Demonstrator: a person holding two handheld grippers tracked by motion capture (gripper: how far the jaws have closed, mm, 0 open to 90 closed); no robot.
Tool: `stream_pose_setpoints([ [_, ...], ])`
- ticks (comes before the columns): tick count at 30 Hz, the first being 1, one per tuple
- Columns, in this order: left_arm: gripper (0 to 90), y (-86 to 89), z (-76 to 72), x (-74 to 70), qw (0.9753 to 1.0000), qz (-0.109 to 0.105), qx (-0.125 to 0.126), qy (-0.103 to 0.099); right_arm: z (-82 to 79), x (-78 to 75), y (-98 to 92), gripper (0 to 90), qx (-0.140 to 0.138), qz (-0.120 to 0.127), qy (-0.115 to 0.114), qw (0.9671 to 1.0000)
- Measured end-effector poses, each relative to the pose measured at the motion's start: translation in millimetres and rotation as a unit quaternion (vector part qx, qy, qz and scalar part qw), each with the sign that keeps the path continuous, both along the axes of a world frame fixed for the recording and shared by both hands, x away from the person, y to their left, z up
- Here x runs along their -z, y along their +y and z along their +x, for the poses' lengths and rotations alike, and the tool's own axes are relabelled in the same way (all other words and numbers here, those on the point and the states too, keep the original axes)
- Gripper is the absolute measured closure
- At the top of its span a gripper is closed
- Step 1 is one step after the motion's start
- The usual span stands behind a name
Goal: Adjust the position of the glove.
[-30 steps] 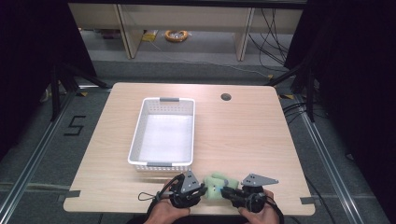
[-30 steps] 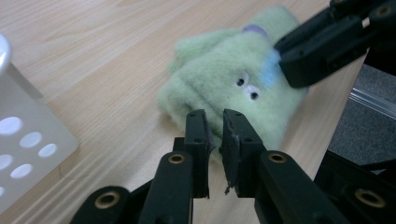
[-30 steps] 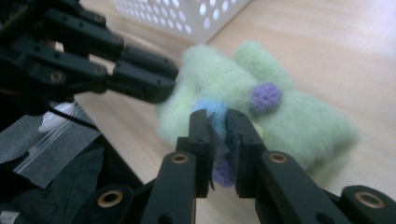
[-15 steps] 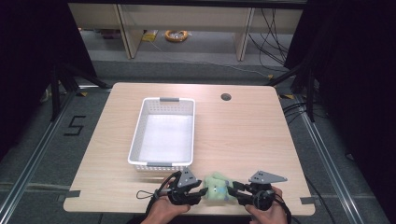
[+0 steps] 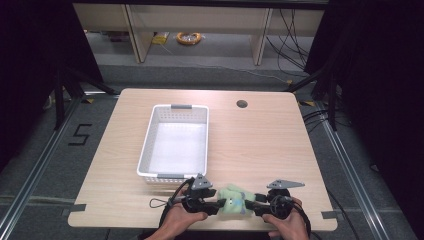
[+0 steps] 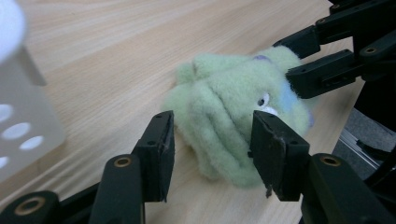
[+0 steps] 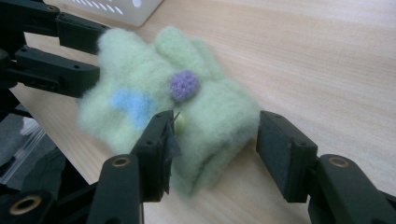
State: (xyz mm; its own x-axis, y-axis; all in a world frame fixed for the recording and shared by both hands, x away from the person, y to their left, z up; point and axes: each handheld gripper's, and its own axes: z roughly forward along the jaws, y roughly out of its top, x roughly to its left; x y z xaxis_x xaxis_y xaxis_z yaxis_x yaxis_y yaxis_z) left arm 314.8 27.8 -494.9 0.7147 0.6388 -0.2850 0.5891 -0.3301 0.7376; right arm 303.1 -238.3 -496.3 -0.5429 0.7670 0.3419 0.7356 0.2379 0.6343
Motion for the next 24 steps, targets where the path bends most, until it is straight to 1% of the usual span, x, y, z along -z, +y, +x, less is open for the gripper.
stream_pose_setpoints([
  [1, 49.2, -2.5, 1.5, 0.7, 1.0000, 0.001, -0.001, 0.005, 1.5, 0.3, 0.3, 45.8, 0.002, -0.006, 0.006, 1.0000],
  [2, 48.1, -2.5, 3.6, 0.9, 0.9998, 0.012, 0.014, 0.009, 3.9, 0.7, 1.1, 45.3, 0.001, -0.004, 0.029, 0.9996],
  [3, 47.8, -5.2, 6.2, 2.3, 0.9997, 0.010, 0.015, 0.018, 7.2, 2.2, -1.5, 45.4, -0.013, -0.010, 0.016, 0.9997],
  [4, 47.7, -5.2, 6.2, 2.3, 0.9997, 0.010, 0.015, 0.018, 7.2, 2.2, -1.5, 45.4, -0.013, -0.010, 0.016, 0.9997],
  [5, 47.6, -9.3, 8.2, 4.6, 0.9994, -0.004, 0.007, 0.033, 10.5, 4.7, -1.9, 47.4, -0.015, 0.002, 0.025, 0.9996],
  [6, 47.4, -9.3, 8.2, 4.6, 0.9994, -0.004, 0.007, 0.033, 10.5, 4.7, -1.9, 47.4, -0.015, 0.002, 0.025, 0.9996],
  [7, 46.8, -9.7, 11.5, 6.7, 0.9990, -0.004, 0.009, 0.044, 13.5, 5.9, -3.5, 47.7, -0.019, 0.007, 0.027, 0.9994],
  [8, 46.7, -9.7, 11.5, 6.7, 0.9990, -0.004, 0.009, 0.044, 13.5, 5.9, -3.5, 47.7, -0.019, 0.007, 0.027, 0.9994],
  [9, 46.9, -9.4, 13.5, 8.9, 0.9984, -0.009, 0.008, 0.056, 15.5, 7.0, -4.4, 49.2, -0.021, 0.014, 0.032, 0.9992],
  [10, 47.1, -9.4, 13.5, 8.9, 0.9984, -0.009, 0.008, 0.056, 15.5, 7.0, -4.4, 49.2, -0.021, 0.014, 0.032, 0.9992],
  [11, 47.1, -9.9, 13.2, 9.6, 0.9983, -0.008, 0.002, 0.057, 16.5, 7.8, -4.9, 49.3, -0.022, 0.016, 0.034, 0.9991],
  [12, 47.9, -10.0, 14.2, 10.5, 0.9979, -0.011, 0.010, 0.063, 17.0, 8.6, -4.6, 50.0, -0.027, 0.018, 0.036, 0.9988],
  [14, 48.6, -10.2, 14.3, 10.8, 0.9979, -0.011, 0.011, 0.064, 17.4, 9.2, -4.4, 51.1, -0.029, 0.019, 0.037, 0.9987],
  [15, 49.1, -10.5, 15.0, 12.2, 0.9973, -0.016, 0.010, 0.071, 17.0, 9.6, -3.9, 52.4, -0.033, 0.020, 0.037, 0.9986],
  [16, 49.7, -10.5, 15.0, 12.2, 0.9973, -0.016, 0.010, 0.071, 17.0, 9.6, -3.9, 52.4, -0.033, 0.020, 0.037, 0.9986],
  [17, 49.7, -10.0, 15.0, 11.6, 0.9973, -0.007, 0.010, 0.073, 17.3, 10.4, -3.5, 53.2, -0.035, 0.025, 0.036, 0.9984],
  [18, 50.7, -10.3, 14.8, 11.6, 0.9971, -0.007, 0.011, 0.075, 17.2, 11.0, -3.2, 54.2, -0.034, 0.025, 0.035, 0.9985],
  [19, 51.2, -10.7, 15.5, 12.8, 0.9973, -0.013, 0.016, 0.071, 17.3, 11.4, -3.3, 54.9, -0.035, 0.026, 0.035, 0.9984],
  [20, 53.0, -10.9, 15.7, 12.5, 0.9969, -0.012, 0.019, 0.075, 17.1, 12.1, -3.4, 56.6, -0.036, 0.030, 0.034, 0.9983],
  [21, 54.0, -11.6, 16.2, 12.7, 0.9969, -0.012, 0.024, 0.074, 17.0, 12.3, -3.7, 57.7, -0.037, 0.031, 0.036, 0.9982],
  [23, 54.9, -11.5, 16.6, 13.2, 0.9969, -0.013, 0.027, 0.072, 17.1, 12.7, -3.9, 58.8, -0.038, 0.032, 0.038, 0.9980],
  [24, 57.3, -11.6, 16.3, 13.9, 0.9969, -0.016, 0.027, 0.072, 17.3, 13.4, -3.8, 60.6, -0.045, 0.039, 0.039, 0.9975],
])
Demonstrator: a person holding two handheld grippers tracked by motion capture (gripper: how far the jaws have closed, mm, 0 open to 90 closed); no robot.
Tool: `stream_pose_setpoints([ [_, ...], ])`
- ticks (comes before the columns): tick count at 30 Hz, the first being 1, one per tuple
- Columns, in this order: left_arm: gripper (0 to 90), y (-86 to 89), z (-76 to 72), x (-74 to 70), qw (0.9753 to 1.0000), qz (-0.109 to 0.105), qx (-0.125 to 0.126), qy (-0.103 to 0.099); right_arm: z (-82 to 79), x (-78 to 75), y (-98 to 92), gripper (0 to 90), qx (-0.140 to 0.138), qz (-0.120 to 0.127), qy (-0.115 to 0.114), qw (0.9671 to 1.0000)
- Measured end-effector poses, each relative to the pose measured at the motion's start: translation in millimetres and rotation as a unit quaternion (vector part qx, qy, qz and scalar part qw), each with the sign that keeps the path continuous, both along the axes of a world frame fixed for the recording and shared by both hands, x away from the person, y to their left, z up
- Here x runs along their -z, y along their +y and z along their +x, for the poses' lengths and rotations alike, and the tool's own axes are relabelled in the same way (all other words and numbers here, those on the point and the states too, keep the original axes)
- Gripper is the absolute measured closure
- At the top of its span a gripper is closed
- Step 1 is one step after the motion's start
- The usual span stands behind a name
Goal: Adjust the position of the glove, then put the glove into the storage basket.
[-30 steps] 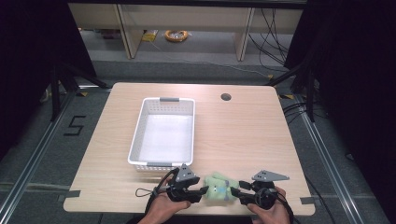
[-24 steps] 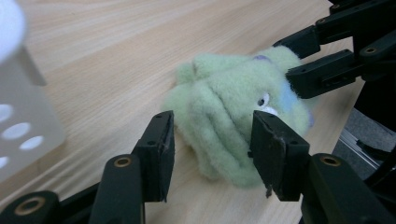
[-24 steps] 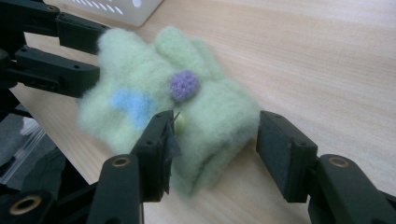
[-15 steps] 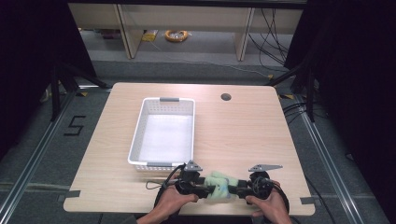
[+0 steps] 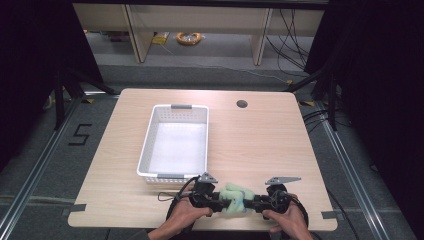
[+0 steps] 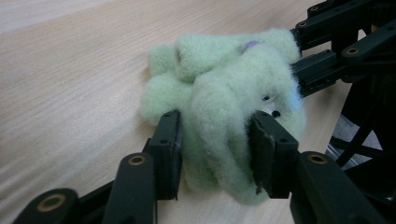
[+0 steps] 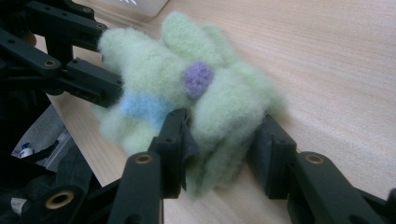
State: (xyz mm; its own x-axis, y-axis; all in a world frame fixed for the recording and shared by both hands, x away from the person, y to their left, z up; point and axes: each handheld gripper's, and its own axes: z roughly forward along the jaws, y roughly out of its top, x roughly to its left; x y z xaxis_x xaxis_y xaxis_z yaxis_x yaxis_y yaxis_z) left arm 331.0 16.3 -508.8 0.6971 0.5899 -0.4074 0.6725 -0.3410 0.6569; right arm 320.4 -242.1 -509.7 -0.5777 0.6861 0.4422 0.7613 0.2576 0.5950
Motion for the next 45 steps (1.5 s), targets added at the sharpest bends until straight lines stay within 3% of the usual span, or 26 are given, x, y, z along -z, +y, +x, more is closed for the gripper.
stream_pose_setpoints([
  [8, 67.5, 1.6, -3.7, -0.8, 1.0000, -0.002, -0.001, -0.009, -4.1, -1.1, 1.7, 67.8, -0.003, 0.001, -0.018, 0.9998],
  [9, 68.3, 2.4, -2.6, 0.2, 0.9999, -0.012, 0.004, -0.006, -4.8, -2.0, 1.5, 68.3, -0.004, -0.002, -0.020, 0.9998],
  [10, 69.2, 2.7, -3.1, 0.1, 0.9999, -0.015, -0.001, -0.005, -6.7, -2.8, 3.1, 68.6, 0.005, 0.005, -0.008, 0.9999],
  [12, 70.8, 4.3, -3.8, -0.8, 0.9999, -0.016, -0.001, -0.003, -7.4, -3.5, 3.0, 69.2, 0.005, 0.008, -0.009, 0.9999],
  [13, 71.5, 5.3, -4.8, -1.5, 0.9998, -0.019, 0.000, -0.004, -5.6, -2.6, 1.7, 69.6, -0.004, 0.003, -0.027, 0.9996],
  [20, 72.7, 8.6, -7.3, -4.2, 0.9998, -0.020, 0.006, -0.006, -7.3, -4.4, 2.0, 70.4, -0.006, 0.011, -0.029, 0.9995],
  [22, 72.7, 9.6, -8.6, -4.9, 0.9998, -0.019, 0.005, -0.008, -9.3, -5.8, 3.9, 70.4, -0.001, 0.022, -0.020, 0.9996],
  [24, 72.7, 9.7, -9.4, -5.4, 0.9998, -0.021, 0.003, -0.006, -9.0, -6.7, 3.3, 70.5, -0.008, 0.016, -0.033, 0.9993],
  [29, 72.6, 11.5, -12.1, -9.7, 0.9997, -0.018, 0.006, -0.013, -12.1, -10.1, 3.9, 70.5, -0.008, 0.021, -0.037, 0.9990],
  [33, 72.6, 14.7, -14.4, -12.6, 0.9997, -0.017, 0.010, -0.017, -15.0, -14.5, 7.4, 70.5, -0.002, 0.029, -0.029, 0.9992],
  [34, 72.5, 14.7, -14.4, -12.6, 0.9997, -0.017, 0.010, -0.017, -13.7, -14.7, 6.8, 70.5, -0.010, 0.023, -0.041, 0.9988],
  [37, 72.5, 18.1, -16.8, -14.9, 0.9995, -0.023, 0.010, -0.020, -16.4, -19.8, 10.3, 70.5, -0.006, 0.022, -0.034, 0.9992],
  [39, 72.4, 18.9, -16.8, -15.2, 0.9994, -0.026, 0.011, -0.021, -15.0, -21.0, 11.4, 70.6, -0.013, 0.016, -0.052, 0.9985],
  [44, 72.3, 22.7, -18.5, -15.8, 0.9994, -0.027, 0.007, -0.019, -15.8, -25.2, 14.9, 70.5, -0.015, 0.012, -0.050, 0.9986],
  [45, 72.3, 23.2, -18.9, -15.2, 0.9995, -0.025, 0.006, -0.017, -16.1, -25.0, 16.6, 70.5, -0.016, 0.021, -0.047, 0.9986],
])
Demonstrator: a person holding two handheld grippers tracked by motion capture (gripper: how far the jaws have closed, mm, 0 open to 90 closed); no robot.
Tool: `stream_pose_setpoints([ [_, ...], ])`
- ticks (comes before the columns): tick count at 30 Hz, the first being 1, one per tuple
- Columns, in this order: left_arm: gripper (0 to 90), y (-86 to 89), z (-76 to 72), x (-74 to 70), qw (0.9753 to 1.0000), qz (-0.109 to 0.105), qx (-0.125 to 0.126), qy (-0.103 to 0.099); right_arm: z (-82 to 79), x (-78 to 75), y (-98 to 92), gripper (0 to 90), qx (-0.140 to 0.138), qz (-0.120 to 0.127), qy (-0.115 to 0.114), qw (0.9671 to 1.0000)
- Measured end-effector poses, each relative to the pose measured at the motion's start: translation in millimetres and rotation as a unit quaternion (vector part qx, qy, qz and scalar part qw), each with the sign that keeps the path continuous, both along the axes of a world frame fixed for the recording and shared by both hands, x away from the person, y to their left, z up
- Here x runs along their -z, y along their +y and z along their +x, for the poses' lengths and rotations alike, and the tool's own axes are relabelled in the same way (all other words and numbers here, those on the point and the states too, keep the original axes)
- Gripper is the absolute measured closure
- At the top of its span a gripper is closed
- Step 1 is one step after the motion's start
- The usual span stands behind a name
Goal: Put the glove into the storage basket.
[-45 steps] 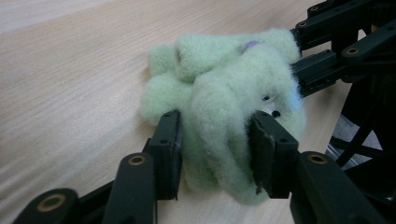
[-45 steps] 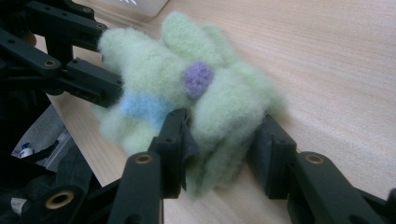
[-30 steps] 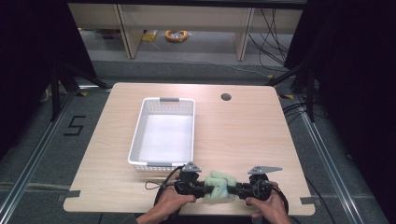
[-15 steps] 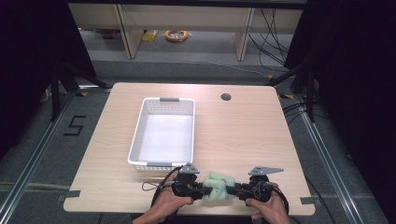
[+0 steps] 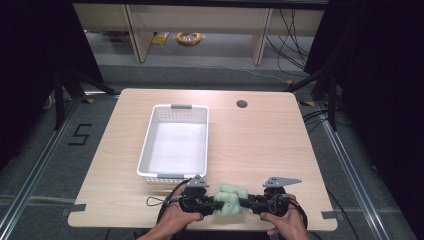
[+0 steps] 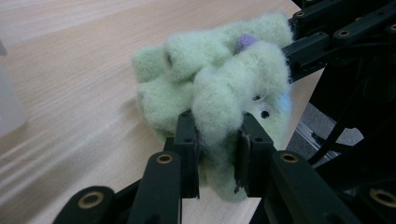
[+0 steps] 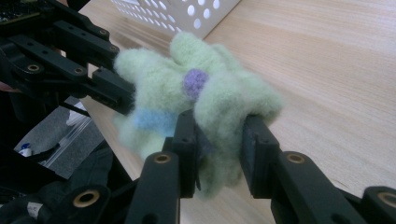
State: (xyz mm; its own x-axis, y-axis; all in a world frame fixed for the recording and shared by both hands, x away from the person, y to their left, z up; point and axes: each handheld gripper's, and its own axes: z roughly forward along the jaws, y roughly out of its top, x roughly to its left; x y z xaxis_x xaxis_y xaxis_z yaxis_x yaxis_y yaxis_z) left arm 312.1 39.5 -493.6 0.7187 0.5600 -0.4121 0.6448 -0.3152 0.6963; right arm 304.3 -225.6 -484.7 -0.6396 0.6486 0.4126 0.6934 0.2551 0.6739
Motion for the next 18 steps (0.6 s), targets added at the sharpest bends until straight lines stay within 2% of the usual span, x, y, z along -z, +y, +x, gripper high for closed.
stream_pose_setpoints([
  [3, 72.3, 1.4, 0.4, -0.2, 1.0000, -0.005, -0.002, 0.002, 2.4, -0.1, 3.1, 70.5, -0.009, -0.004, -0.005, 0.9999],
  [6, 72.3, 3.6, -0.5, -3.5, 1.0000, 0.000, -0.004, -0.003, 2.3, -3.0, 3.7, 70.5, -0.012, -0.003, -0.010, 0.9999],
  [9, 72.3, 4.8, -1.0, -4.9, 1.0000, -0.002, -0.004, -0.006, 0.3, -5.3, 5.8, 70.5, -0.009, 0.001, -0.005, 0.9999],
  [12, 72.3, 8.2, -0.8, -6.2, 0.9999, -0.009, -0.005, -0.004, 2.9, -6.9, 7.4, 70.5, -0.016, -0.001, -0.011, 0.9998],
  [14, 72.3, 10.1, -1.6, -7.8, 1.0000, -0.001, -0.007, -0.005, 2.7, -7.7, 8.3, 70.5, -0.016, -0.003, -0.009, 0.9998],
  [15, 72.3, 10.5, -1.5, -7.4, 0.9999, -0.009, -0.008, -0.005, 2.1, -8.6, 10.2, 70.5, -0.014, 0.004, -0.002, 0.9999],
  [16, 72.3, 12.4, -2.2, -7.8, 0.9999, -0.006, -0.007, -0.006, 4.0, -8.9, 9.9, 70.5, -0.019, -0.006, -0.016, 0.9997],
  [17, 72.3, 12.4, -2.2, -7.8, 0.9999, -0.006, -0.007, -0.006, 4.0, -8.9, 9.9, 70.5, -0.019, -0.006, -0.016, 0.9997],
  [18, 72.3, 13.4, -2.4, -7.4, 0.9999, -0.008, -0.005, -0.005, 3.1, -9.0, 11.8, 70.5, -0.017, 0.002, -0.006, 0.9998],
])
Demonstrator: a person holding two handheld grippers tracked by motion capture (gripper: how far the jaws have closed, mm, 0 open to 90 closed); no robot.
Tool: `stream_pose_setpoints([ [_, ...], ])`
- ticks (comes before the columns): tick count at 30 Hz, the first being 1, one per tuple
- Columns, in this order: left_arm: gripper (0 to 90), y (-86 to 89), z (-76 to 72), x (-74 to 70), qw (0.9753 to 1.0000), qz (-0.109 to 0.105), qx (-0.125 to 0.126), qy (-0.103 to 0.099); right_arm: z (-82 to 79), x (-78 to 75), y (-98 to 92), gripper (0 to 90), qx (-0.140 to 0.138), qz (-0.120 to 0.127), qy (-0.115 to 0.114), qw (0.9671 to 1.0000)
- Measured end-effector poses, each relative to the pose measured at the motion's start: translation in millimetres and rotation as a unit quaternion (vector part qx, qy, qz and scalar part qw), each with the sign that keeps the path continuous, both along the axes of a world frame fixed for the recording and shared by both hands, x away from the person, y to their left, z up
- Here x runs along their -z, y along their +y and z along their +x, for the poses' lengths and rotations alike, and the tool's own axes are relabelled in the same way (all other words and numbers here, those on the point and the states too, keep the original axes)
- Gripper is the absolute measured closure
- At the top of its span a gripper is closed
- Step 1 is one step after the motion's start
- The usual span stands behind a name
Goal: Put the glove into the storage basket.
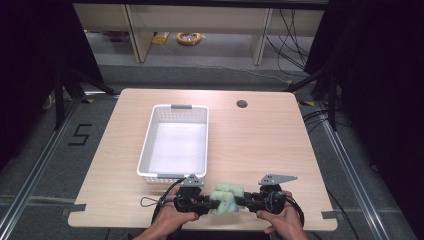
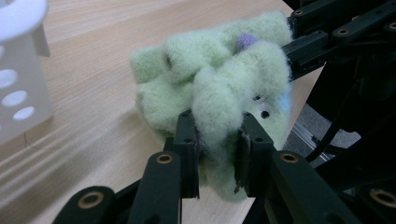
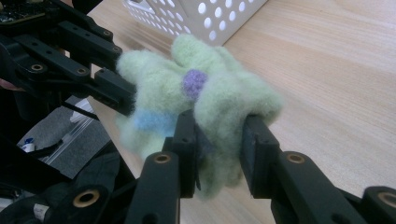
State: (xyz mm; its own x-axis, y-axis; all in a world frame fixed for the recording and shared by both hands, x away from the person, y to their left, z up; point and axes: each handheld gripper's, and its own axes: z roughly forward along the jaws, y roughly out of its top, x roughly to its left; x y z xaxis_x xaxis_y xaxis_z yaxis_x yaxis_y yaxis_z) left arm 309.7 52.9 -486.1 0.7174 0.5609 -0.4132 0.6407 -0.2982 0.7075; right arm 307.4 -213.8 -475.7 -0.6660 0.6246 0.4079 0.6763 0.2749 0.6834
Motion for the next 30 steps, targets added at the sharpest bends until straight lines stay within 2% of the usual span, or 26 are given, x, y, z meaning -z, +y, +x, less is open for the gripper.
stream_pose_setpoints([
  [1, 72.3, 0.6, -0.4, -0.1, 1.0000, 0.000, -0.001, 0.000, 0.3, 0.4, 1.0, 70.5, -0.002, -0.001, 0.002, 1.0000],
  [2, 72.3, 2.2, -1.4, -0.7, 1.0000, 0.005, -0.006, -0.001, 1.5, 0.4, 0.8, 70.5, -0.006, -0.012, -0.012, 0.9998],
  [3, 72.3, 2.2, -1.4, -0.7, 1.0000, 0.005, -0.006, -0.001, 1.5, 0.4, 0.8, 70.5, -0.006, -0.012, -0.012, 0.9998],
  [4, 72.3, 3.8, -1.2, -0.7, 1.0000, -0.001, 0.000, 0.003, -0.3, 0.2, 3.0, 70.5, -0.003, -0.001, 0.006, 1.0000],
  [7, 72.2, 5.6, -3.2, -3.2, 1.0000, -0.001, -0.008, -0.002, -0.4, -1.2, 4.0, 70.5, -0.004, -0.008, 0.004, 1.0000],
  [8, 72.2, 8.8, -3.2, -6.1, 1.0000, -0.005, 0.000, -0.001, -0.7, -1.7, 5.2, 70.5, -0.006, 0.001, 0.005, 1.0000],
  [9, 72.2, 8.8, -3.2, -6.1, 1.0000, -0.005, 0.000, -0.001, 0.5, -2.4, 4.0, 70.5, -0.009, -0.007, -0.009, 0.9999],
  [10, 72.2, 10.9, -4.2, -9.2, 1.0000, -0.006, -0.001, -0.005, -0.8, -3.1, 5.7, 70.5, -0.007, 0.008, 0.006, 0.9999],
  [12, 72.2, 12.1, -4.6, -10.6, 1.0000, -0.006, 0.000, -0.007, -0.8, -4.2, 5.9, 70.5, -0.007, 0.009, 0.006, 0.9999],
  [13, 72.1, 13.0, -5.1, -11.5, 0.9999, -0.011, -0.001, -0.009, 0.1, -6.6, 6.0, 70.5, -0.012, 0.005, -0.006, 0.9999],
  [16, 72.1, 16.4, -4.9, -13.3, 0.9999, -0.012, -0.003, -0.009, -0.8, -9.6, 9.3, 70.5, -0.012, 0.007, -0.002, 0.9999],
  [17, 72.1, 17.3, -5.2, -14.4, 0.9999, -0.010, -0.006, -0.011, 0.4, -10.1, 8.5, 70.4, -0.016, -0.001, -0.014, 0.9998],
  [18, 72.1, 18.6, -4.7, -15.2, 0.9999, -0.012, -0.003, -0.009, -0.9, -10.9, 10.9, 70.5, -0.012, 0.012, 0.004, 0.9998],
  [19, 72.1, 18.6, -4.7, -15.2, 0.9999, -0.012, -0.003, -0.009, -0.9, -10.9, 10.9, 70.5, -0.012, 0.012, 0.004, 0.9998],
  [20, 72.1, 19.9, -5.0, -18.0, 0.9999, -0.009, -0.007, -0.011, 1.0, -12.8, 11.1, 70.5, -0.017, 0.008, -0.009, 0.9998],
  [21, 72.1, 19.9, -5.0, -18.0, 0.9999, -0.009, -0.007, -0.011, -0.3, -14.0, 12.6, 70.4, -0.013, 0.012, -0.001, 0.9998],
  [22, 72.0, 21.6, -4.2, -21.5, 0.9998, -0.014, -0.005, -0.010, 0.0, -15.1, 13.2, 70.4, -0.017, 0.012, -0.005, 0.9998],
  [23, 72.0, 22.2, -4.4, -24.1, 0.9998, -0.010, -0.010, -0.013, -0.2, -16.9, 13.6, 70.5, -0.015, 0.006, -0.005, 0.9999],
  [24, 72.0, 23.2, -3.6, -25.8, 0.9998, -0.011, -0.004, -0.014, 0.0, -17.3, 14.7, 70.4, -0.018, 0.013, -0.007, 0.9997],
  [25, 72.0, 24.0, -3.3, -27.8, 0.9998, -0.011, -0.003, -0.016, 1.2, -18.7, 14.1, 70.4, -0.020, 0.005, -0.021, 0.9996],
  [26, 72.0, 24.4, -3.4, -29.8, 0.9998, -0.009, -0.007, -0.018, 0.8, -19.3, 15.8, 70.5, -0.020, 0.016, -0.013, 0.9996],
  [27, 72.0, 24.4, -3.4, -29.8, 0.9998, -0.009, -0.007, -0.018, 0.6, -22.1, 16.0, 70.4, -0.019, 0.012, -0.008, 0.9997],
  [28, 72.0, 26.6, -1.7, -32.7, 0.9998, -0.008, -0.003, -0.018, 2.9, -22.0, 16.1, 70.5, -0.022, 0.015, -0.022, 0.9994],
  [30, 71.9, 28.7, -0.4, -36.2, 0.9998, -0.007, -0.006, -0.020, 4.1, -25.8, 18.3, 70.4, -0.024, 0.014, -0.019, 0.9994],
])
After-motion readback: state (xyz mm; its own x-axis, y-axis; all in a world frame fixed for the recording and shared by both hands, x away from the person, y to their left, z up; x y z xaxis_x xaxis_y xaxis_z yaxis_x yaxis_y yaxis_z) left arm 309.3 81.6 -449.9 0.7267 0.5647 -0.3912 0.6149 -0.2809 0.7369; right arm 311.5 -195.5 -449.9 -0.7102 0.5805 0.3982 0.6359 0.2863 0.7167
